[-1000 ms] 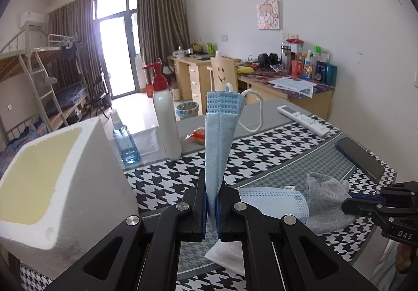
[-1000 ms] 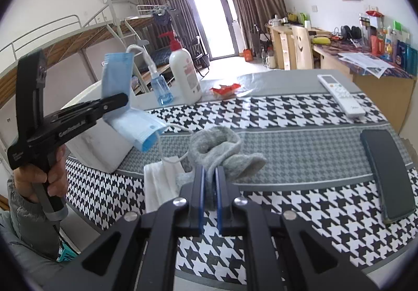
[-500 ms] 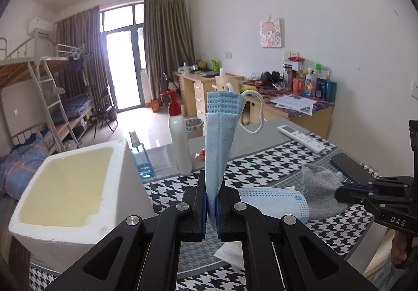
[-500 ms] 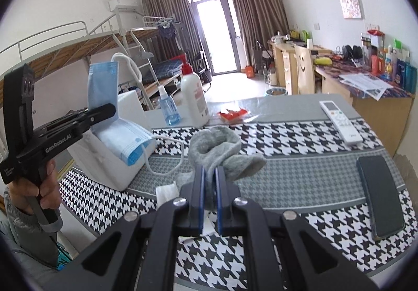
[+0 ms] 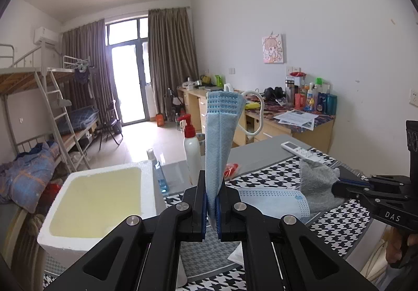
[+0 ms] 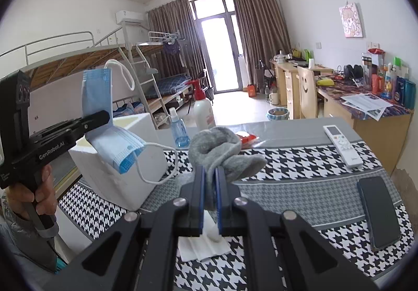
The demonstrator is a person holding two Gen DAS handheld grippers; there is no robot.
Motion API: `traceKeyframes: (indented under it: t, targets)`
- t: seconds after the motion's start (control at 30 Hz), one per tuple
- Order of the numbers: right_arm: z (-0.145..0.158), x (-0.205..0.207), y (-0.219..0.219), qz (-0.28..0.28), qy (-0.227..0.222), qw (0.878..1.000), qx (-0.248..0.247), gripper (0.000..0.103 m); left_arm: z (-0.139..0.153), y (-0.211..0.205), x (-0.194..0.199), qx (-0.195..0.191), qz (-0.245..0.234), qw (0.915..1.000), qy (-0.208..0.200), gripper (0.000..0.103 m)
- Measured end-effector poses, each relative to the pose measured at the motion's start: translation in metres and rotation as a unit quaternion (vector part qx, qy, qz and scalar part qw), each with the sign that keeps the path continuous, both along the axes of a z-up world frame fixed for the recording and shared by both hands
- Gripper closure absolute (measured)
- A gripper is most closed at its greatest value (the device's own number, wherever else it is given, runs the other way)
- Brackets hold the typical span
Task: Organize soft objects
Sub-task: 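Carry the sock with the right tool while the left tool carries the mask toward the foam box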
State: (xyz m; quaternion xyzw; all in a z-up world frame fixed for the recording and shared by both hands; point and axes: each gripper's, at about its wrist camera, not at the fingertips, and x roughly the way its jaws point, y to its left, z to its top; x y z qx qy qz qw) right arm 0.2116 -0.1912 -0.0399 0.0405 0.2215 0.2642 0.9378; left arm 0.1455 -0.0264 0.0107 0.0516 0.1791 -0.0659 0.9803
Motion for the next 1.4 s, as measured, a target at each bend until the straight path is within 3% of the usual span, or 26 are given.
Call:
traceKeyframes:
  t: [0.53,1.4]
  targets:
    - [0.021,-0.002,0.022,0.012,-0.029,1.000,0.000,0.093,0.017,0.026,-0.009,-0.004,0.027,0.9991,-0.031,0.098]
    - [0.041,0.007,0.093,0.087,-0.051,0.995,-0.003,0.093,0.029,0.093,-0.027,-0.023,0.124,0.9905,-0.054,0.098]
